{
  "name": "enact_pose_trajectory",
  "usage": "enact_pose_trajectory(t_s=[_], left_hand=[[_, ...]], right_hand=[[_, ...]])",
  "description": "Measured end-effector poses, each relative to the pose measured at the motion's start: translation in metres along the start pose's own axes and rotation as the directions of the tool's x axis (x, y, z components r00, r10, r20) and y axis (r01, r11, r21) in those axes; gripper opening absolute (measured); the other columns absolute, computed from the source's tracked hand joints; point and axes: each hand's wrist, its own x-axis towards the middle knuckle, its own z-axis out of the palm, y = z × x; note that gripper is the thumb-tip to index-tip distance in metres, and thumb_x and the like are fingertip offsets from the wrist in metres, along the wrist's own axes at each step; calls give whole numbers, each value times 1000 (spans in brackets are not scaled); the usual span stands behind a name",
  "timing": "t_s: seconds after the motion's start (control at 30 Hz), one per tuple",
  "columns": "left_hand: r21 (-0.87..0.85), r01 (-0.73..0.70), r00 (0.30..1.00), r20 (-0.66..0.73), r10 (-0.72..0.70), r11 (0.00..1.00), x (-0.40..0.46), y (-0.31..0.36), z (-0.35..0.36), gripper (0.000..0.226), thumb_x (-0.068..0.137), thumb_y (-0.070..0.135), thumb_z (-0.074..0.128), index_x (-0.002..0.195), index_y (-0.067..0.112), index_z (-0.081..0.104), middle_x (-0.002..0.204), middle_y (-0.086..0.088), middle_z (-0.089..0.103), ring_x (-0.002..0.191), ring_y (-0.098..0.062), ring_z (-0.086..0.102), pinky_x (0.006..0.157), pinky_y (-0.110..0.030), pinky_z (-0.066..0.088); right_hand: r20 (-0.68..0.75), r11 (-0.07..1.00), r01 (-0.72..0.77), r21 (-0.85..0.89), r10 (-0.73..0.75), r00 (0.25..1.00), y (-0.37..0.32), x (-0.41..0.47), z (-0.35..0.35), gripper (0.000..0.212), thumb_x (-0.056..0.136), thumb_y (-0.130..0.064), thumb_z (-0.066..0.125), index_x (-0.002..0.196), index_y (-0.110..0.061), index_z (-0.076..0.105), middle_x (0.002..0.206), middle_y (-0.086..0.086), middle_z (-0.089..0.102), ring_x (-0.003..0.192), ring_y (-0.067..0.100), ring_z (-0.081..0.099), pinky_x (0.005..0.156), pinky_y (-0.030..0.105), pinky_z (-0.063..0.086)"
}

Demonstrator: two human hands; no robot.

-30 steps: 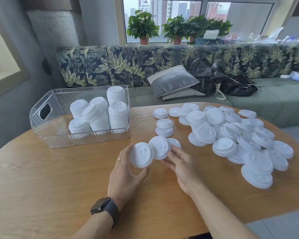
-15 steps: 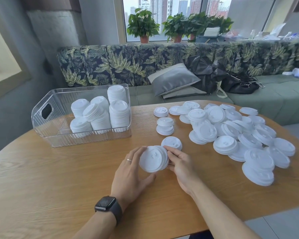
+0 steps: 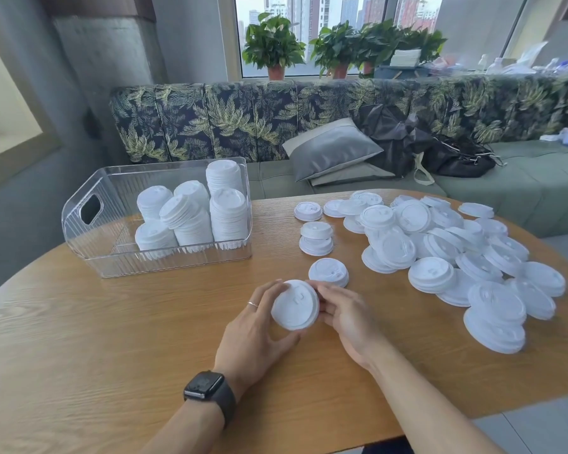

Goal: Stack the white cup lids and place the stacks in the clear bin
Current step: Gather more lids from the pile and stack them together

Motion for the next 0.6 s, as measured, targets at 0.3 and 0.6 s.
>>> enact_pose_trajectory(t_s=[0.3, 0.6], left_hand=[[-230, 207, 978, 38, -203, 951, 2, 0, -3, 84, 82, 76, 64, 151, 33, 43, 141, 23, 52, 113, 13, 60, 95, -20, 53], [-599, 498, 858, 234, -458, 627, 16, -3, -22, 45, 78, 55, 76, 96, 13, 80, 67, -2, 72, 64, -10, 62, 69, -28, 52]], right_hand=[[-40, 997, -2, 83, 5, 999, 2, 0, -1, 23, 93, -10, 70, 116, -9, 74, 114, 11, 78, 110, 23, 70, 104, 40, 51], [-13, 1000, 1, 14, 0, 1000, 5, 3, -3, 25, 93, -11, 70, 118, -8, 75, 117, 13, 76, 121, 31, 67, 106, 42, 51]])
